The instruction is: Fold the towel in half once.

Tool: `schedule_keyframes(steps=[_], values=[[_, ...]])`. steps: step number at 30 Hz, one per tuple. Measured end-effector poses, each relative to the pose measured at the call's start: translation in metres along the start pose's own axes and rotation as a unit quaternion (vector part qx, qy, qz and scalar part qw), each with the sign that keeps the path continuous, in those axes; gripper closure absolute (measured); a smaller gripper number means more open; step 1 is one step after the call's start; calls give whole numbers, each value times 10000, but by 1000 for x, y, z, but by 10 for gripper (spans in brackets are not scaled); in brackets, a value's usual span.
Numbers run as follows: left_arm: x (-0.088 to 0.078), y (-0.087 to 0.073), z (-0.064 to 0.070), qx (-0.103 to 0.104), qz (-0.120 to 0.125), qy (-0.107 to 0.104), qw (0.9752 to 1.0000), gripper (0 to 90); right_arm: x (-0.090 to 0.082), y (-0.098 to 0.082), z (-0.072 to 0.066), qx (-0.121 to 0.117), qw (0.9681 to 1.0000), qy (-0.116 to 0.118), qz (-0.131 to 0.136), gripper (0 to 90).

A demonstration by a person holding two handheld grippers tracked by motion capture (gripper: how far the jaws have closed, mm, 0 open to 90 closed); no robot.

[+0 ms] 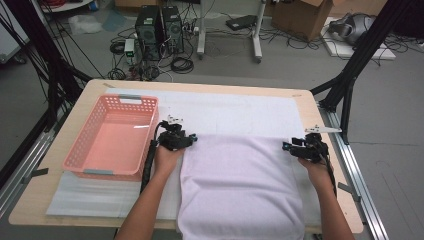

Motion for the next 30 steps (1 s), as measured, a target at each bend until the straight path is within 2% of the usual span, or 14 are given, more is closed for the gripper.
schedule_keyframes(steps=[3,5,6,7,8,9,11,12,14,16,21,23,28,30], values=[[-1,-1,-4,131,-44,106,9998,642,15,5,7,98,9999,-37,-86,450],[0,-1,-2,36,-22,-162,9999,820,25,2,9,-2,9996,-52,-260,499],[0,0,0,104,-36,-103,9999,837,29,-1,9,-64,9993,-106,-345,527],[0,0,0,175,-35,-76,9998,845,28,0,10,-229,9990,-215,-329,662],[0,1,0,159,-26,-79,9998,848,27,0,9,-166,9992,-69,-344,845],[-1,3,-2,64,5,-61,10000,849,26,1,9,-151,9993,-60,-332,853],[-3,14,-4,-152,382,45,9991,852,25,3,12,-251,9992,-144,-283,870],[-4,19,-5,-160,488,87,9986,853,25,6,14,-210,9995,-161,-196,871],[-2,28,-6,19,404,113,9991,853,23,14,19,-102,9997,-212,38,872],[-2,42,-9,70,641,165,9978,853,21,24,24,-113,9991,-349,221,872],[9,70,-20,126,649,265,9975,853,18,49,32,-168,9966,-536,597,872],[13,80,-26,3,725,308,9969,852,20,59,34,-199,9955,-568,730,872],[23,82,-34,-123,710,394,9966,851,33,71,39,-39,9950,-604,789,871],[25,80,-36,-305,721,358,9963,844,39,74,39,-26,9946,-639,816,866]])
Point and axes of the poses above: each handheld gripper's, and its own axes: x roughly forward along the jaws, y roughly out of its top, z roughly to its right, the point moved 9 cm from there along x, roughly forward along the jaws, and after that the axes turned 9 degrees about x, right-handed, at the moved point
